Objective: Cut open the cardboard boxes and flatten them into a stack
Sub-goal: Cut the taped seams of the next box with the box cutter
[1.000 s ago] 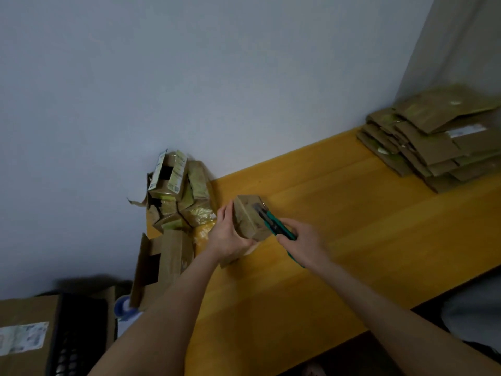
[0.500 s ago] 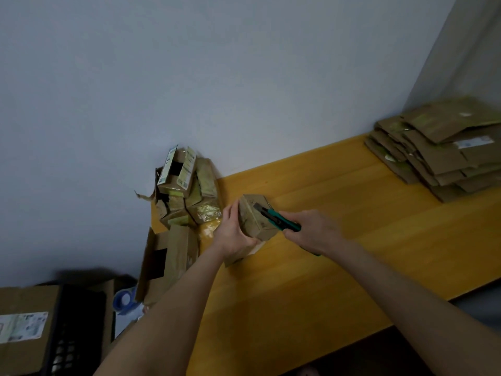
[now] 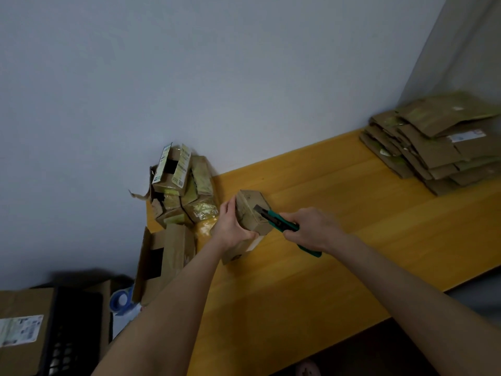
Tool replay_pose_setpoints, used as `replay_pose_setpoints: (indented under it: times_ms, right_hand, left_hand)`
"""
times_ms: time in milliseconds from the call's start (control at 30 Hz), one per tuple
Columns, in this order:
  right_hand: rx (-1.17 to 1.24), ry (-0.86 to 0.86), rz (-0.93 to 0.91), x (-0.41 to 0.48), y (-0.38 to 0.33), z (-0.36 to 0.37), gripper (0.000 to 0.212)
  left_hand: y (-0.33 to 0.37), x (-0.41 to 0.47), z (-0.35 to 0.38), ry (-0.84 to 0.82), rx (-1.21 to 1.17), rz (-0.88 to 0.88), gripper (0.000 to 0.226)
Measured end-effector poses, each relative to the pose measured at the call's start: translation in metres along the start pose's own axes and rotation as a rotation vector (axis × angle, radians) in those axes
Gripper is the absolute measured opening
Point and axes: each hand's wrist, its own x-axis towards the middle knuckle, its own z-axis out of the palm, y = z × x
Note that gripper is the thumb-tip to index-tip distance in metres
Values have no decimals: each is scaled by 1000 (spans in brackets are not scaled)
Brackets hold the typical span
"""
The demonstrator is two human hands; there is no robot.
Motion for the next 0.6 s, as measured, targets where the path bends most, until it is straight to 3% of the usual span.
replay_pose_setpoints:
  times_ms: [167, 300, 367, 433, 600]
  right_hand:
    - [69, -45, -1, 3, 4, -2, 52]
    - [508, -9, 64, -2, 14, 3, 38]
    - [785, 123, 216, -1, 13, 12, 20]
    - [1049, 181, 414, 5, 8, 21, 21]
    - [1406, -43, 757, 10, -6, 53, 39]
  left_hand:
    - [1, 3, 1, -5, -5, -26, 129]
    - [-2, 4, -4, 91, -94, -168, 131]
    - [1, 3, -6, 147, -149, -235, 132]
    - [8, -1, -4, 214, -222, -287, 130]
    - [15, -10, -5, 286, -549, -435, 115]
